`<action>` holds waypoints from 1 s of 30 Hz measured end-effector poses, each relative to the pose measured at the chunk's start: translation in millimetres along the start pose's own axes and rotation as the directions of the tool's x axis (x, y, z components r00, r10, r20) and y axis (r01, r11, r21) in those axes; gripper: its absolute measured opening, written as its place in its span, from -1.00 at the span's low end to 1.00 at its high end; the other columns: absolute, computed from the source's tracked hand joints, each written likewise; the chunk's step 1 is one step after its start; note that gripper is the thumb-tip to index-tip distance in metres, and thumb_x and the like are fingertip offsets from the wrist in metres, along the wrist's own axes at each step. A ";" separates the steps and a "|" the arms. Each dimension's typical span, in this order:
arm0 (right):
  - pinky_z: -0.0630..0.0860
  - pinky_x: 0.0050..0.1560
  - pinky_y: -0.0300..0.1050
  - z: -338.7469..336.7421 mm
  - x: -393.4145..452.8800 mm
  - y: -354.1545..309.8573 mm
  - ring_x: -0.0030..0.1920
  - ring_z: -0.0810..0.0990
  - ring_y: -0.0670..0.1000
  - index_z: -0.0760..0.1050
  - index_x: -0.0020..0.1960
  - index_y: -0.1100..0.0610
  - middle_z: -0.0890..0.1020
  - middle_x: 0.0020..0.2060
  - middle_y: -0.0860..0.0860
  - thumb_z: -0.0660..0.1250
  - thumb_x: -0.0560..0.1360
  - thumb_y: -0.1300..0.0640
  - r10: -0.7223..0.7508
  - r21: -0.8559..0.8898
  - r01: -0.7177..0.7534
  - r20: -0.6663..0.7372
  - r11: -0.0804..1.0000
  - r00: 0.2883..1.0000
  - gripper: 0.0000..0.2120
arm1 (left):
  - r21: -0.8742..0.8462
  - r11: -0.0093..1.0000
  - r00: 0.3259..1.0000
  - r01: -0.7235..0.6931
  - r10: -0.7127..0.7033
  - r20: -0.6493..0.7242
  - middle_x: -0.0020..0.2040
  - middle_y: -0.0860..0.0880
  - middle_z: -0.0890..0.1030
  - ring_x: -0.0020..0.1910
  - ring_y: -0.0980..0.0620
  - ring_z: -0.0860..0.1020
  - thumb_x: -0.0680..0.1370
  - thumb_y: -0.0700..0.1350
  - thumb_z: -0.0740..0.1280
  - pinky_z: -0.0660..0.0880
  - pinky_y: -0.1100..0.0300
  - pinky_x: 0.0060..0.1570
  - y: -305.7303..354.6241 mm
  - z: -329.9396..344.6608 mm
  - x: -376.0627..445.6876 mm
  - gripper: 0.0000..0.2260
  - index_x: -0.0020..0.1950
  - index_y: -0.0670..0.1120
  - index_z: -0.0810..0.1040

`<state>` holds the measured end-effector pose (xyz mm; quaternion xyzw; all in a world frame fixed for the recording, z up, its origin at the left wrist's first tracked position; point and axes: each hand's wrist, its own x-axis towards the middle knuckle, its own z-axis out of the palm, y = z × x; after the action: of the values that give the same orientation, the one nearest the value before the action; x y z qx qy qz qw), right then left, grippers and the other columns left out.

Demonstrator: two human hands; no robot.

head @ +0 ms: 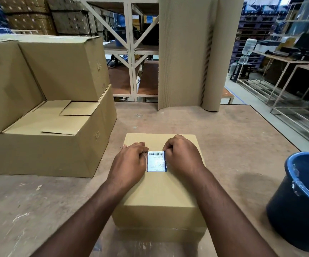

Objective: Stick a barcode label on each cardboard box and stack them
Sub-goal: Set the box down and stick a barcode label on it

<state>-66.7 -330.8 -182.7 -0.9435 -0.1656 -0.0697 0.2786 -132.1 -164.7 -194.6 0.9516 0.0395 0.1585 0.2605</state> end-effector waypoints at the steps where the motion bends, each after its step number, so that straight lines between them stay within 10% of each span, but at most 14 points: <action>1: 0.55 -0.04 0.01 -1.1 1.4 0.4 -0.05 0.58 0.04 0.64 -0.15 0.06 0.60 -0.07 -0.04 0.20 0.48 0.25 0.021 0.023 -0.022 0.027 0.999 0.999 -0.75 | 0.001 1.000 1.000 0.000 0.000 -0.004 0.44 0.01 0.53 0.43 0.06 0.47 0.63 -0.21 0.22 0.17 0.07 0.53 0.1 0.4 0.4 -0.68 0.30 -0.02 0.64; 15: 0.39 -0.41 -0.26 -13.5 4.7 -0.1 -0.42 0.59 -0.16 0.64 -0.18 0.03 0.71 -0.35 -0.12 0.30 0.45 0.16 0.179 0.264 -0.229 0.198 0.937 0.964 -0.85 | -0.086 0.996 1.000 -0.004 0.006 0.023 0.43 -0.01 0.53 0.52 -0.03 0.38 0.62 -0.12 0.35 0.29 0.00 0.51 -12.6 7.5 11.5 -0.75 0.28 -0.01 0.67; 21: 0.48 -0.27 -0.20 -10.2 6.9 9.9 -0.34 0.60 -0.15 0.63 -0.15 0.03 0.70 -0.31 -0.12 0.37 0.53 0.09 0.148 0.330 -0.212 0.209 0.920 0.967 -0.88 | -0.105 0.994 0.999 0.006 -0.001 0.053 0.46 -0.02 0.51 0.54 -0.06 0.35 0.64 -0.10 0.33 0.26 -0.05 0.52 -14.2 9.7 14.8 -0.74 0.32 -0.01 0.64; 26: 0.52 -0.20 -0.14 -9.3 6.8 15.3 -0.29 0.58 -0.14 0.63 -0.14 0.02 0.69 -0.29 -0.13 0.39 0.56 0.07 0.096 0.323 -0.153 0.187 0.934 0.978 -0.88 | -0.222 0.973 0.998 0.058 -0.053 0.029 0.33 0.00 0.62 0.38 0.08 0.51 0.56 -0.13 0.44 0.36 0.28 0.30 -13.2 6.4 18.9 -0.83 0.13 0.01 0.74; 30: 0.48 -0.26 -0.25 -9.1 3.8 17.5 -0.34 0.54 -0.23 0.66 -0.11 0.01 0.69 -0.23 -0.11 0.35 0.59 0.14 0.053 0.356 -0.100 0.139 0.929 0.989 -0.84 | -0.381 0.911 0.987 0.155 -0.130 0.090 0.22 0.10 0.65 0.21 0.17 0.59 0.47 -0.15 0.53 0.45 0.07 0.36 -20.1 5.9 31.3 -0.93 -0.10 0.02 0.76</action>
<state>-57.4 -348.5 -183.1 -0.8842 -0.1559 0.0331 0.4390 -100.4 -145.3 -200.8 0.8804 0.0686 0.1136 0.4553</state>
